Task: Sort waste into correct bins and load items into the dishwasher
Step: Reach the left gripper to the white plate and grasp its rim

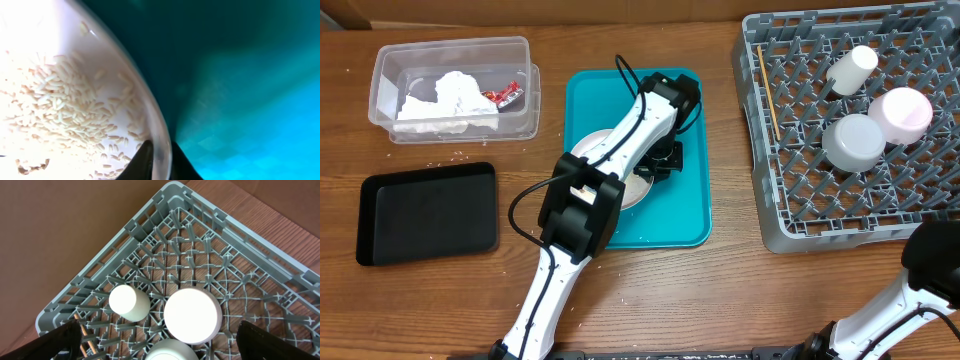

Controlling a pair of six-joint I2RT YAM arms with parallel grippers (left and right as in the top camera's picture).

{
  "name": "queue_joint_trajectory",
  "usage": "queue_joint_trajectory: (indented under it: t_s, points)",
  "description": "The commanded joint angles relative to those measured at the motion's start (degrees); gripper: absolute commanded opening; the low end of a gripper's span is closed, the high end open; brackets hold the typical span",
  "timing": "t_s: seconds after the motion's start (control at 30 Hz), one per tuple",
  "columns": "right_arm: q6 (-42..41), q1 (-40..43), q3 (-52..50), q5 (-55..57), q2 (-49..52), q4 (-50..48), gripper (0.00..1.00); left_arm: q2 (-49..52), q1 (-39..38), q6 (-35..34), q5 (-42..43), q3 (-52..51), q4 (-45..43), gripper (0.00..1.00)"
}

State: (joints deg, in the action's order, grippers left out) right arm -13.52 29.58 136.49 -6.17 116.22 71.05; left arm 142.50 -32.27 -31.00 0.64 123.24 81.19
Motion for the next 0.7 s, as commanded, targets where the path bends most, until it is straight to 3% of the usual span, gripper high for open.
queue_joint_trajectory:
  t_s: [0.0, 0.1, 0.67]
  points:
    - [-0.4, 0.1, 0.5, -0.3, -0.3, -0.2, 1.00, -0.3, -0.5, -1.4, 0.0, -1.2, -0.5, 0.09]
    - [-0.4, 0.1, 0.5, -0.3, -0.3, -0.2, 1.00, -0.3, -0.5, -1.4, 0.0, -1.2, -0.1, 0.04]
    - [-0.4, 0.1, 0.5, -0.3, -0.3, -0.2, 1.00, -0.4, -1.6, -1.4, -5.6, 7.4, 6.6, 0.04]
